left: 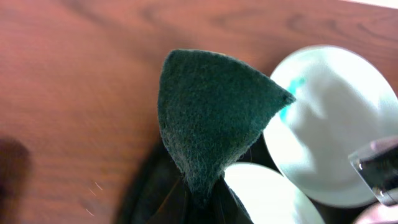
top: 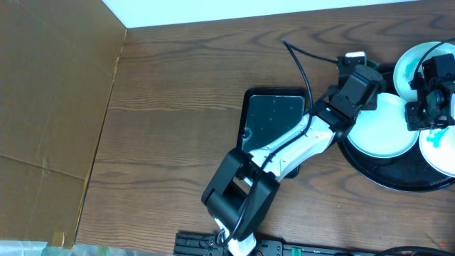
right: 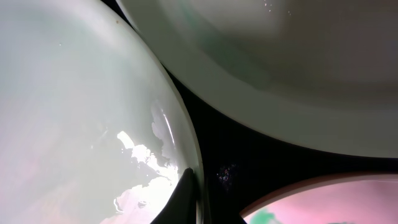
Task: Clean dirty plates on tray and stack at the side
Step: 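Rub the sponge on the plate held by the right gripper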
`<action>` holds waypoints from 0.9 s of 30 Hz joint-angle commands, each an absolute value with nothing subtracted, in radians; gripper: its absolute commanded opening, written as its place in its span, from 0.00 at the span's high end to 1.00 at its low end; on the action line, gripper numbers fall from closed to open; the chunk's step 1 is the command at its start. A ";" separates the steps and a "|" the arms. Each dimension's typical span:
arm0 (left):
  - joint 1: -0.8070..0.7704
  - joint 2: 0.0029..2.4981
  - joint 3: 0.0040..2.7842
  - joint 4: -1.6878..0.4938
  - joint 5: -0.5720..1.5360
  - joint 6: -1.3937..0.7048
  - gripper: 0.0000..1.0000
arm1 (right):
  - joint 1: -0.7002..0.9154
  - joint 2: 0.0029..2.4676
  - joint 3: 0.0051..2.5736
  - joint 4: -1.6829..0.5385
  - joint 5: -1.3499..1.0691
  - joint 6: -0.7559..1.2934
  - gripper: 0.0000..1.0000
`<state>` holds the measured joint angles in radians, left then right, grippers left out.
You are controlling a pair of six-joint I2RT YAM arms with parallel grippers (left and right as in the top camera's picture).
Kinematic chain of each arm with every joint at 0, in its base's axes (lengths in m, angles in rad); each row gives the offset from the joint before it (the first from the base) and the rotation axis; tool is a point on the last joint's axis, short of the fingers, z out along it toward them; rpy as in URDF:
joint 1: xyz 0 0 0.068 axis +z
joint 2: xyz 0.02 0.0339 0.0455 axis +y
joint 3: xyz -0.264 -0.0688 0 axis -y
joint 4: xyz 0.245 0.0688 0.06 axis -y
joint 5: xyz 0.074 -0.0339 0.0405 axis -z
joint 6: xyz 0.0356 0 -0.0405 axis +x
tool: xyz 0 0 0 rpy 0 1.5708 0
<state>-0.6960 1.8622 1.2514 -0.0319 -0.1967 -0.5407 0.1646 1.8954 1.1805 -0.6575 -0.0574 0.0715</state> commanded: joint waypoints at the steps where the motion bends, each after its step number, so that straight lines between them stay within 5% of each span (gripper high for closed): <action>1: -0.699 1.934 1.251 -0.043 -0.078 -0.723 0.93 | 0.159 1.909 1.160 -0.654 -0.035 0.051 0.99; 10: -0.706 2.067 1.251 -0.043 -0.029 -0.716 0.93 | 0.159 1.909 1.160 -0.654 -0.035 0.051 0.99; 21: -0.706 2.068 1.251 -0.055 -0.056 -0.164 0.93 | 0.159 1.909 1.160 -0.655 -0.035 0.051 0.99; 27: -0.706 2.032 1.251 -0.102 -0.220 -0.123 0.93 | 0.159 1.909 1.160 -0.655 -0.035 0.047 0.99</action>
<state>-0.7113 2.0407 1.2572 -0.0605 -0.1173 -0.2142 0.1646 1.8954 1.1805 -0.6571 -0.0574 0.0711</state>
